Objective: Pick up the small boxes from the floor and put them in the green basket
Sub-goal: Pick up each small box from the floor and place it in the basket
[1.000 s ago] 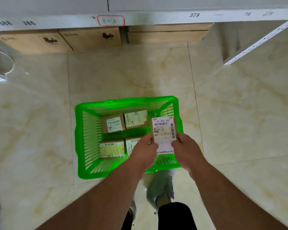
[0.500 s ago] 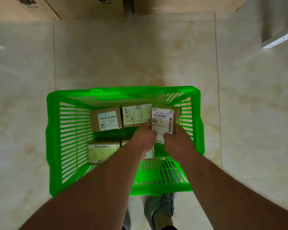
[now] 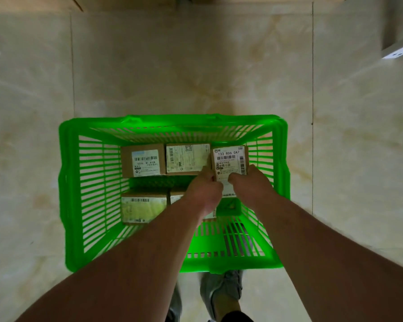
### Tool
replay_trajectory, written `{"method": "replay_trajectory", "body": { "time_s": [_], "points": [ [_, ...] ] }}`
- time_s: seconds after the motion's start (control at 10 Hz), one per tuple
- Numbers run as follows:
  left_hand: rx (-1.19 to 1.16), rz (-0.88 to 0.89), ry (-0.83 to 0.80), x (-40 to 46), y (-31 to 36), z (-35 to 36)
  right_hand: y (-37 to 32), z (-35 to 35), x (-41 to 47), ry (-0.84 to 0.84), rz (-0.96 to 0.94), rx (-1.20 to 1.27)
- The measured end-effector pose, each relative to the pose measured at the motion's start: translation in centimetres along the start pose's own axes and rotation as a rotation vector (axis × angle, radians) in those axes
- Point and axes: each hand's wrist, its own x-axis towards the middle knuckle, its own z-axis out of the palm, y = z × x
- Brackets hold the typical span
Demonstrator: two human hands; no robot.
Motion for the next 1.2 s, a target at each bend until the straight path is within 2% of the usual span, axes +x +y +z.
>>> {"method": "replay_trajectory", "body": {
  "time_s": [0.1,0.2,0.3,0.4,0.6,0.8,0.9,1.0,1.1,1.2],
  "points": [
    [-0.018,0.017,0.001,-0.6,0.2,0.5,0.0,-0.5,0.2,0.003,-0.004,-0.027],
    [-0.053,0.016,0.063,-0.9,0.1,0.9,0.3,-0.6,-0.6,0.094,-0.014,-0.063],
    [-0.048,-0.035,0.089,-2.0,0.3,1.0,0.8,-0.7,-2.6,0.112,-0.035,-0.064],
    [-0.036,-0.026,0.082,-4.0,0.7,0.8,1.2,-0.9,-5.1,0.075,-0.085,-0.074],
    [0.014,-0.041,0.168,-8.7,0.4,1.2,1.8,-2.6,-10.7,-0.046,-0.102,0.006],
    [0.180,-0.036,0.083,-13.9,-0.6,3.4,5.4,-4.6,-17.8,0.005,-0.085,0.142],
    [0.293,0.016,0.026,-16.9,-1.4,4.5,8.5,-5.0,-21.7,0.092,-0.035,0.167],
    [0.261,0.013,-0.007,-21.0,-2.1,5.4,12.3,-4.7,-26.1,0.196,0.065,0.328],
    [0.480,0.181,-0.055,-23.5,-3.9,6.9,16.5,-3.9,-29.3,0.207,0.182,0.433],
    [0.522,0.063,-0.074,-24.8,-6.4,8.8,19.9,-3.5,-32.2,0.239,0.242,0.509]
  ]
}}
